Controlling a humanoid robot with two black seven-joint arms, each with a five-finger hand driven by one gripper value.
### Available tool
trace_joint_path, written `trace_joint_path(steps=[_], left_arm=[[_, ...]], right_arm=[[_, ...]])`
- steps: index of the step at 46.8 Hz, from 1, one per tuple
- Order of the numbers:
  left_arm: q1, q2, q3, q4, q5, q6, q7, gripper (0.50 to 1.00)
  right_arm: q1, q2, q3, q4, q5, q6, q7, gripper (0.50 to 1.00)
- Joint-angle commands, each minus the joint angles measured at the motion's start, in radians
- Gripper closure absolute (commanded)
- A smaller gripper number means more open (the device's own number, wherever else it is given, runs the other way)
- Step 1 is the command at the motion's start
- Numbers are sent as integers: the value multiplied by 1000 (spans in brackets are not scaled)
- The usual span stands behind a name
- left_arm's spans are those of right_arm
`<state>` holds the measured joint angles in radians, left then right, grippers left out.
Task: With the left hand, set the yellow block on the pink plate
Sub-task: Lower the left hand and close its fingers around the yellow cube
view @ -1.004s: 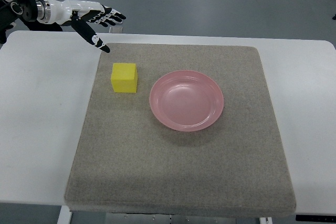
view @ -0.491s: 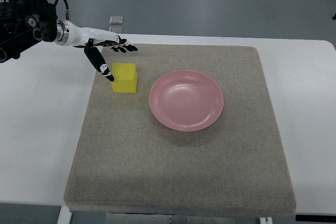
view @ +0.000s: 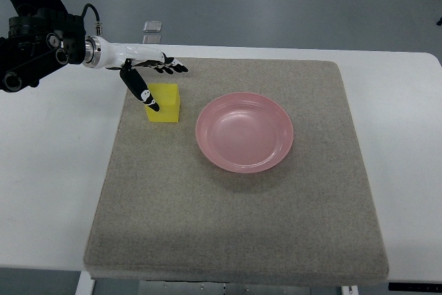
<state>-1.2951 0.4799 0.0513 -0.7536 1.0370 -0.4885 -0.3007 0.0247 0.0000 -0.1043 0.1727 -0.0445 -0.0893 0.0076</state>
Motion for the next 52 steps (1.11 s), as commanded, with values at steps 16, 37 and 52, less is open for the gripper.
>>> trace_joint_path(steps=[16, 37, 52], left_arm=[[4, -4, 1, 0, 17, 1, 2, 527], [23, -46, 1, 13, 26, 8, 3, 564], [22, -63, -1, 37, 64, 67, 8, 664]], right_arm=[[0, 0, 0, 1, 0, -1, 0, 576], [0, 0, 0, -1, 0, 0, 0, 576], [0, 0, 0, 1, 0, 0, 0, 576]])
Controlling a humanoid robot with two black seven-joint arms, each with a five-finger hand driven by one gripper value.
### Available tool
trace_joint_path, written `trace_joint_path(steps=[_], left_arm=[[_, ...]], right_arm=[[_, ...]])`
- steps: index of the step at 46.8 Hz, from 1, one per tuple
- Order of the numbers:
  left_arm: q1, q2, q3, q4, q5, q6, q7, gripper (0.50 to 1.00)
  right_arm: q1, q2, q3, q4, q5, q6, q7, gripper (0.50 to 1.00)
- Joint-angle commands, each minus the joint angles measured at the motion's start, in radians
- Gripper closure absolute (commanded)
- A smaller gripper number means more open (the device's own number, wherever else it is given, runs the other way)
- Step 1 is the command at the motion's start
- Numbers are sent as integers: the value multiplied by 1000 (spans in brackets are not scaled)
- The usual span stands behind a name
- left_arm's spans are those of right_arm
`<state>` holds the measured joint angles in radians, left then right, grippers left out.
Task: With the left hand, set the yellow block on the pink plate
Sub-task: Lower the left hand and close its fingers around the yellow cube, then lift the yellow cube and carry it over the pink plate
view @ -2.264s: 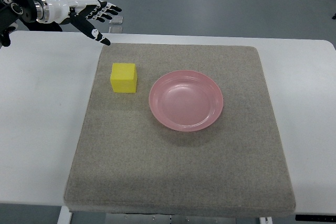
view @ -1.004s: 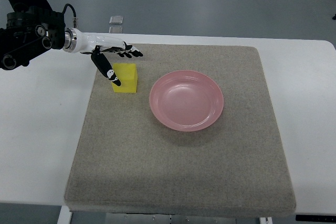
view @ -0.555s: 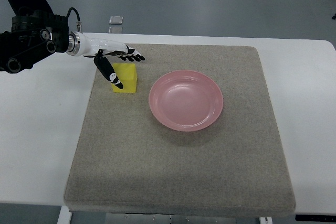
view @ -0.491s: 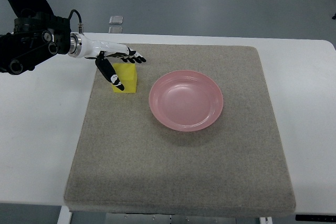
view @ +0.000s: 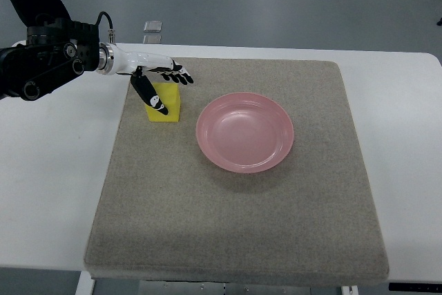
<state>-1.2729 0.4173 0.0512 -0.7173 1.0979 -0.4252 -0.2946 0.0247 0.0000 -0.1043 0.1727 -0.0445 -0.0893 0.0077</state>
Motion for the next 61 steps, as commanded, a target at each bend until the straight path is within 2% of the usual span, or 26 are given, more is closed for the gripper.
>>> trace_joint_path(steps=[1, 3, 9, 15, 39, 61], left_arm=[[0, 0, -1, 1, 5, 3, 2, 677], [0, -2, -1, 1, 5, 9, 3, 684], [0, -2, -1, 1, 5, 48, 11, 767], [-2, 0, -2, 2, 3, 59, 11, 789], [-31, -2, -17, -17, -6, 65, 9, 776], [-86, -3, -19, -211, 10, 111, 6, 776]], right_arm=[[0, 0, 0, -1, 0, 0, 0, 576], [0, 0, 0, -1, 0, -1, 0, 576], [1, 0, 0, -1, 0, 0, 0, 576], [0, 0, 0, -1, 0, 0, 0, 576], [1, 0, 0, -1, 0, 0, 0, 576], [1, 0, 0, 1, 0, 0, 0, 576]])
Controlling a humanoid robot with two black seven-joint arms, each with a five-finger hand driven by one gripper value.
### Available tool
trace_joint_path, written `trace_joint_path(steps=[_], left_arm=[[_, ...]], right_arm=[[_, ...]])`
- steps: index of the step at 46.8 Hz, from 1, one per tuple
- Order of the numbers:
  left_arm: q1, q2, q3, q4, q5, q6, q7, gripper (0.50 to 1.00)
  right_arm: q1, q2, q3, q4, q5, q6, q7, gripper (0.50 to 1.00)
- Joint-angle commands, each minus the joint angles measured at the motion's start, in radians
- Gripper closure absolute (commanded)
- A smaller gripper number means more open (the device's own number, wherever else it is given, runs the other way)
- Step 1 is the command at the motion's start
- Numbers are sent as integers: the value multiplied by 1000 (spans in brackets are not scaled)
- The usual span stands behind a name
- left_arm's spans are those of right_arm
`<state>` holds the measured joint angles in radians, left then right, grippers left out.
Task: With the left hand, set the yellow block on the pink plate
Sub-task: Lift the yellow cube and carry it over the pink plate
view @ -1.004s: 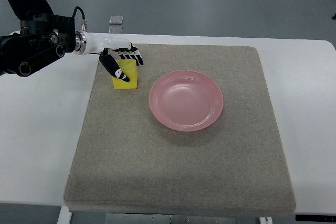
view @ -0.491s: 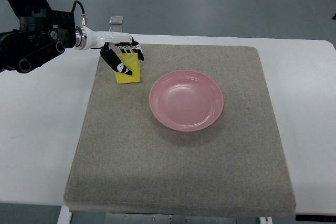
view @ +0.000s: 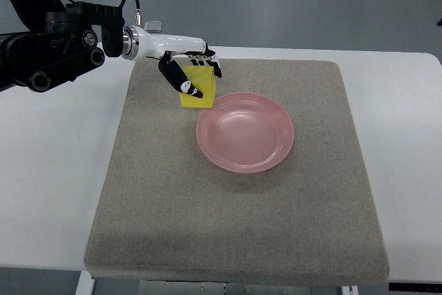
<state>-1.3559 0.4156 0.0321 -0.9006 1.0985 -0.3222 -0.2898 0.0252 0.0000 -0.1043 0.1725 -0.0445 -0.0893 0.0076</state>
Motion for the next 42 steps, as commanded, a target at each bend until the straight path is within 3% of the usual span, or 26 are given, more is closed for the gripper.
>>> trace_joint_path(steps=[1, 25, 42], left_arm=[[-5, -1, 0, -37, 17, 9, 0, 776], [14, -143, -6, -75, 159, 69, 1, 769], [37, -169, -6, -52, 213, 80, 3, 765]], right_arm=[[-1, 0, 0, 1, 0, -1, 0, 576], [1, 0, 0, -1, 0, 0, 0, 576], [-1, 0, 0, -1, 0, 0, 0, 576]])
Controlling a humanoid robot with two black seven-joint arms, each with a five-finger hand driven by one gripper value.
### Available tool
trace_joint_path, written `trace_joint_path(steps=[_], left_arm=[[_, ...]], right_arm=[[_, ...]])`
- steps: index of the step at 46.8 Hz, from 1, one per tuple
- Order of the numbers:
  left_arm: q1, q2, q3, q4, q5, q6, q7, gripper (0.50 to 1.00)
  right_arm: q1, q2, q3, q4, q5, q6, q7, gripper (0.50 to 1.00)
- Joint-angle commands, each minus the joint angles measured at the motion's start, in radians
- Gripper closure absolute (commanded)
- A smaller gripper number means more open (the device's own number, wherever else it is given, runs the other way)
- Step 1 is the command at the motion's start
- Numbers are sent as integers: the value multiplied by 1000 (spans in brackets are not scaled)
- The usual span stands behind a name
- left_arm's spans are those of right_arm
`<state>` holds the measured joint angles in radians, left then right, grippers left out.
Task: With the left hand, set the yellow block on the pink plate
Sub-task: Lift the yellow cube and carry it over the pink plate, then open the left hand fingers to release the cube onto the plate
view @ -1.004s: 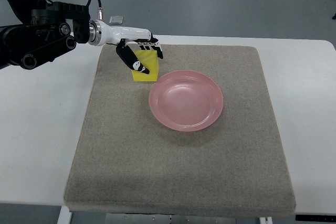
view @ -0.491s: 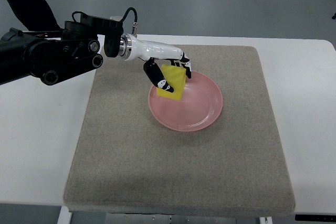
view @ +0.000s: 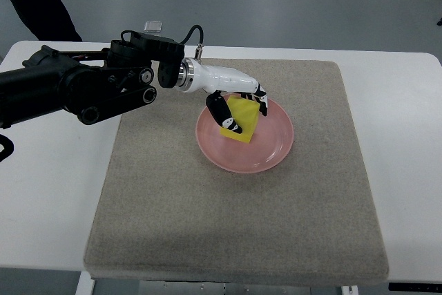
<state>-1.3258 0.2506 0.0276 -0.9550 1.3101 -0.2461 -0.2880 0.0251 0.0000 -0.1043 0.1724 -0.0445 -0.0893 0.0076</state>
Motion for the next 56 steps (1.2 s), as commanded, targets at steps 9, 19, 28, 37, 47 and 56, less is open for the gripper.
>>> trace_joint_path(steps=[9, 19, 28, 37, 47, 56], left_arm=[[19, -8, 0, 2, 3, 14, 1, 746], [20, -8, 0, 4, 3, 16, 1, 731], [22, -8, 0, 4, 3, 14, 0, 654], [23, -7, 0, 2, 1, 14, -11, 613], [22, -5, -1, 2, 0, 14, -13, 536], [17, 4, -5, 2, -9, 13, -14, 516]], right_arm=[[-1, 0, 0, 1, 0, 0, 0, 576], [1, 0, 0, -1, 0, 0, 0, 576], [-1, 0, 0, 1, 0, 0, 0, 576], [-1, 0, 0, 1, 0, 0, 0, 576], [-1, 0, 0, 1, 0, -1, 0, 576], [-1, 0, 0, 1, 0, 0, 0, 576]])
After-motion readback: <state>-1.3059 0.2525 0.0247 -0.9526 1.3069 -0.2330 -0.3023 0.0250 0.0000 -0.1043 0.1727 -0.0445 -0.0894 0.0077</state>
